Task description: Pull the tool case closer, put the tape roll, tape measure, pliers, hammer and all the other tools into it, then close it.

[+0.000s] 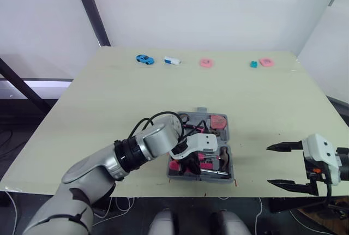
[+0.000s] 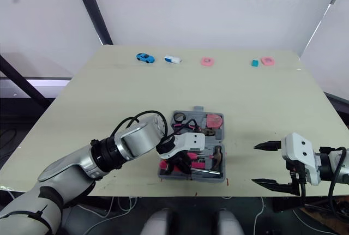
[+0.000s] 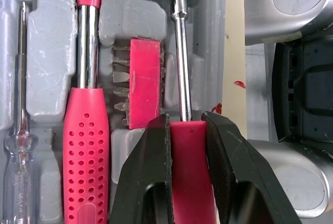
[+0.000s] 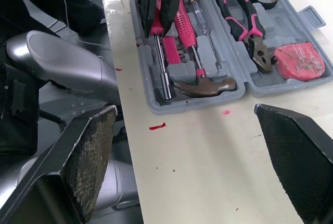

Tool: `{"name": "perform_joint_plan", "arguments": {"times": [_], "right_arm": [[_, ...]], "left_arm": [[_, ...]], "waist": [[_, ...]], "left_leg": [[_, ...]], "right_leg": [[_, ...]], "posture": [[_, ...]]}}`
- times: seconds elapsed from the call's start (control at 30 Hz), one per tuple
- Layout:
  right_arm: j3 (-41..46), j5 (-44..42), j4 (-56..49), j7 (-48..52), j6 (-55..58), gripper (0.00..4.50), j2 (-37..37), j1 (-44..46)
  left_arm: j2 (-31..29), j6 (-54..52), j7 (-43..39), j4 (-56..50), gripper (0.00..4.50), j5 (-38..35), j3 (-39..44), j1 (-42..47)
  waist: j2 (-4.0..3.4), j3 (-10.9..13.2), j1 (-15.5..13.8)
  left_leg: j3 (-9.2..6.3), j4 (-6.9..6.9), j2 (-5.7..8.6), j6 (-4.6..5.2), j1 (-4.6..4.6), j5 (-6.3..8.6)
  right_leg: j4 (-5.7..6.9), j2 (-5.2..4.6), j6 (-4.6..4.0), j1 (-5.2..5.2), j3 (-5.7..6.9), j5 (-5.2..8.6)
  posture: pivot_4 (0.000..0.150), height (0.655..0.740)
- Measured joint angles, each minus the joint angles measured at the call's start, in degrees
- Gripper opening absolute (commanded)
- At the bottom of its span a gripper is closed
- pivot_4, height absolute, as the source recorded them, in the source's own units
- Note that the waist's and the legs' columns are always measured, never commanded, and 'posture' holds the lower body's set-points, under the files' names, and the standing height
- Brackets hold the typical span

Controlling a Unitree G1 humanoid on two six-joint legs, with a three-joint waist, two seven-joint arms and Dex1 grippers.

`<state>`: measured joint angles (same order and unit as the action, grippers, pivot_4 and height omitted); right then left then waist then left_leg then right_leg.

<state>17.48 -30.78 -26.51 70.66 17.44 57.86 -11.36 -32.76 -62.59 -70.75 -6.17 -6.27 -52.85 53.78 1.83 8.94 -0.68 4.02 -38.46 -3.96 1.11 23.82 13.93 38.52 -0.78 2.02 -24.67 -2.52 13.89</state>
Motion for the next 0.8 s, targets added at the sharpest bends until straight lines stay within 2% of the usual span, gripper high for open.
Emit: {"name": "perform_joint_plan", "arguments": {"times": [0.53,0.6,0.63,0.67,0.7,0.8], "right_arm": [[1.1,0.1,0.0,-0.8,0.0,4.5,0.0,-1.3],[1.1,0.1,-0.1,-1.0,0.0,4.5,0.0,-1.4],[1.1,0.1,-0.2,-1.0,0.0,4.5,-0.1,-1.5],[1.1,0.1,-0.5,-1.1,0.0,4.5,-0.1,-1.6],[1.1,0.1,-0.8,-1.1,0.0,4.5,-0.1,-1.8],[1.1,0.1,-1.3,-1.4,0.0,4.5,-0.5,-2.1]], "left_arm": [[2.7,-0.4,0.9,-0.1,0.44,-0.5,-0.3,0.0],[2.4,0.3,1.1,-0.1,1.45,-0.2,-0.6,0.0],[2.2,0.7,1.3,0.0,1.58,0.0,-0.6,0.0],[2.3,1.1,1.6,0.1,2.17,-0.1,-0.5,0.0],[2.3,1.6,1.9,0.1,2.52,-0.1,-0.3,-0.1],[0.6,3.9,1.4,0.2,2.52,-0.7,1.5,-0.6]], "waist": [[-0.01,0.0,-0.1],[-0.01,0.0,-0.1],[-0.01,0.0,-0.1],[-0.01,0.0,-0.1],[-0.01,0.0,-0.1],[-0.01,0.0,0.2]], "left_leg": [[-0.01,-0.02,0.05,0.0,0.01,0.0],[-0.02,-0.02,0.05,0.0,0.0,0.0],[-0.02,-0.02,0.05,0.0,0.0,0.0],[-0.02,-0.02,0.05,0.0,0.0,0.0],[-0.03,-0.02,0.05,0.0,0.0,0.0],[-0.04,-0.01,0.04,0.0,-0.03,0.0]], "right_leg": [[0.0,-0.03,0.0,0.02,0.0,0.0],[0.0,-0.03,0.0,0.02,0.0,0.0],[0.0,-0.03,0.0,0.02,0.0,0.0],[0.0,-0.03,0.0,0.03,0.0,0.0],[0.0,-0.03,0.0,0.02,0.0,0.0],[0.02,-0.01,0.0,0.02,-0.01,0.0]], "posture": [[0.15,0.74],[0.15,0.74],[0.15,0.74],[0.15,0.74],[0.15,0.74],[0.15,0.74]]}}
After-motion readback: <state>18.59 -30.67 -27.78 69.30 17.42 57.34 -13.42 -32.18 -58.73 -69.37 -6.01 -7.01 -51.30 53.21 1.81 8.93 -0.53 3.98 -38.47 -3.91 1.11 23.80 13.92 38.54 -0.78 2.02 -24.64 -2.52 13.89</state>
